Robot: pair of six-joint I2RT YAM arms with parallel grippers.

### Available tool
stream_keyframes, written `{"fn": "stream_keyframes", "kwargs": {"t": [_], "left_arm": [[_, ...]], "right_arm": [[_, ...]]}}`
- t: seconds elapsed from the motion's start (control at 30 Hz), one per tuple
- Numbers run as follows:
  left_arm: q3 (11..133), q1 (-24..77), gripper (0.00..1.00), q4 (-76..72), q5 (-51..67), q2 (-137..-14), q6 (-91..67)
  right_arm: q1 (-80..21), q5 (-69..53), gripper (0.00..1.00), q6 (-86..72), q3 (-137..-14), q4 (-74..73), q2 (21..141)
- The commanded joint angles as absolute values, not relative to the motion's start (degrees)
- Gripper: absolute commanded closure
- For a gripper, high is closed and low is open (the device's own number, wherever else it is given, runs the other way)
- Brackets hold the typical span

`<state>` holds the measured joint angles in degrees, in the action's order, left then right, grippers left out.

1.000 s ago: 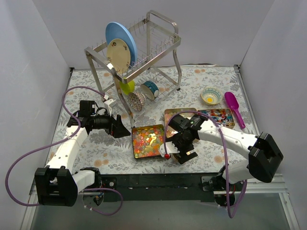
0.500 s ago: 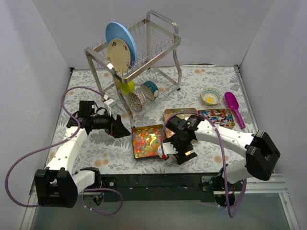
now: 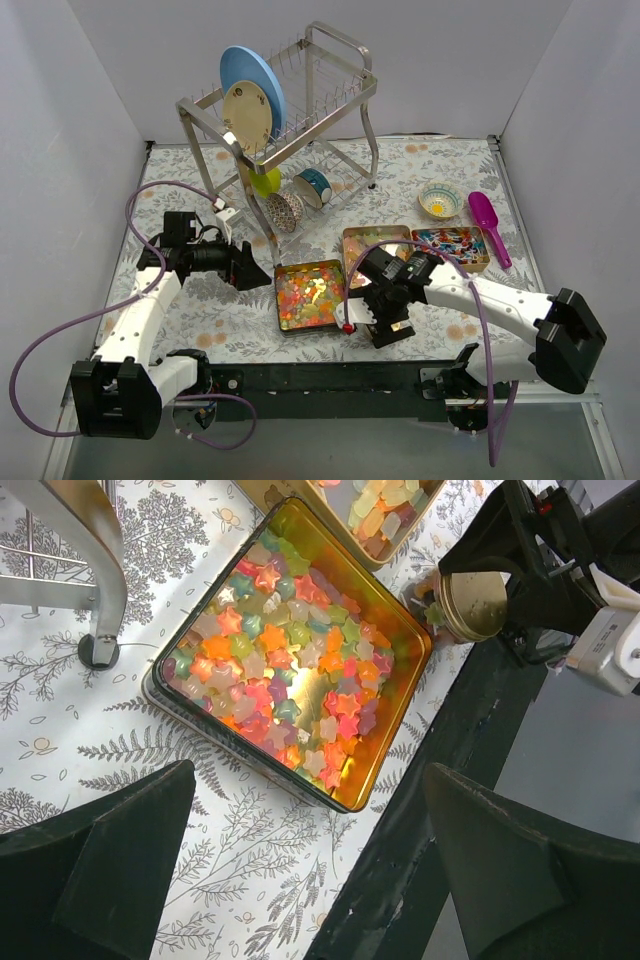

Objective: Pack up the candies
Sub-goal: Close the bottle lid on the packing bottle, then pick up the bottle lid from the packing bottle.

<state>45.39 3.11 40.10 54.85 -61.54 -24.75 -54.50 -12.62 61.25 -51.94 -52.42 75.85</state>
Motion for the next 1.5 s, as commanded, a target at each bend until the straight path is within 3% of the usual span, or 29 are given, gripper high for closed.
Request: {"fn": "stream_keyframes", "kwargs": {"t": [0.0, 0.7, 0.8, 0.93, 1.13, 1.33, 1.47], "left_arm": [[45.53, 3.16, 0.02, 40.34, 55.37, -58.89, -23.20], [47.99, 3.34, 0.02, 39.65, 62.92, -56.96, -23.55], [48.95, 6.58, 0.02, 36.83, 65.48, -55.99, -23.47], [48.70, 20.17, 0.02, 31.66, 63.46, -55.72, -22.84], [39.69, 37.24, 0.02, 13.92, 53.10, -57.23, -26.62], [21.38, 55.50, 0.02, -22.72, 35.88, -54.84, -29.80], [14.51, 65.03, 0.02, -50.80, 28.31, -68.84, -28.38]], "right_arm": [[-54.76, -10.99, 0.02, 56.34, -48.78, -51.06, 71.73], [-49.84, -7.56, 0.02, 48.69, -43.50, -51.41, 67.33], [-48.00, -8.96, 0.02, 48.69, -43.94, -51.94, 67.06], [-45.97, -9.40, 0.02, 49.22, -44.12, -52.12, 67.59], [-42.02, -10.54, 0.02, 50.10, -44.65, -53.00, 67.32], [-40.08, -13.01, 0.02, 48.35, -45.44, -54.84, 67.15], [-39.99, -14.32, 0.02, 45.53, -45.79, -54.58, 67.67]]}}
